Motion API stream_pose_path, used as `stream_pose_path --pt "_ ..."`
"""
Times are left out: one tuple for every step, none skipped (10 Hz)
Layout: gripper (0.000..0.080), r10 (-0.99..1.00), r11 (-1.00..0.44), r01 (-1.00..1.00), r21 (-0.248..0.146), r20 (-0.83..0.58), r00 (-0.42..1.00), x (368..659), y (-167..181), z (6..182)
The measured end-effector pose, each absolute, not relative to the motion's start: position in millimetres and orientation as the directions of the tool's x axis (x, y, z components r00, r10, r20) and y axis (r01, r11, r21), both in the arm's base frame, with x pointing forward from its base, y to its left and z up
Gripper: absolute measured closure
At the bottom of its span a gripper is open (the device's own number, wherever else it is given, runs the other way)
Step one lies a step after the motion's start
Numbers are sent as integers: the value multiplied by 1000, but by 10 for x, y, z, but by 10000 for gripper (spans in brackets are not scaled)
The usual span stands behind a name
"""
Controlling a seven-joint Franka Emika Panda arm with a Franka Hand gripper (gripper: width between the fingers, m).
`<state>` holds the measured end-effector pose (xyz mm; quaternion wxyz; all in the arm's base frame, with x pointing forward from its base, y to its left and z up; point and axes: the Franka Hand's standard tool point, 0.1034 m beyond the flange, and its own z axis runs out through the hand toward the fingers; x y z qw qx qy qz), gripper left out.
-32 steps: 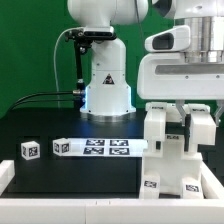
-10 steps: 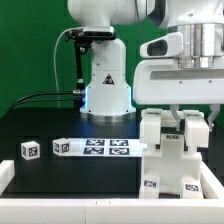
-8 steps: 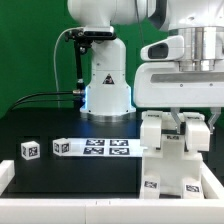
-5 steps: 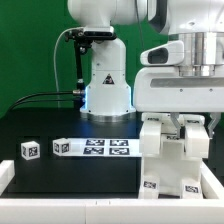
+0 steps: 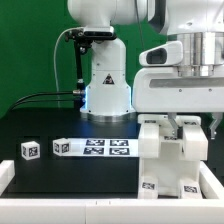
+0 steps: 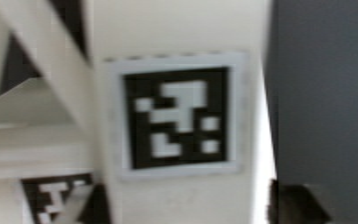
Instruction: Assemble chair
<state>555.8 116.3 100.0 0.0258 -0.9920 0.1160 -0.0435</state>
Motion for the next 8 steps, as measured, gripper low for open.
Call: stream_pose_path --pt "336 -232 -972 -228 -62 81 969 5563 1164 1004" --pt "188 -233 -972 -228 -62 82 969 5565 1164 1005" --pt "162 -232 -972 -228 -62 82 969 5566 1164 1006" --pt "162 -233 -972 -228 -62 82 969 5568 1160 1007" --pt "152 -234 -971 -230 -61 82 969 5570 1151 1008" --pt "150 -234 -971 -230 -60 83 969 5572 1142 1009" --pt "150 -234 -971 -229 -61 83 969 5575 1142 1018" --pt "150 -235 -971 -230 -63 87 968 5589 1136 1043"
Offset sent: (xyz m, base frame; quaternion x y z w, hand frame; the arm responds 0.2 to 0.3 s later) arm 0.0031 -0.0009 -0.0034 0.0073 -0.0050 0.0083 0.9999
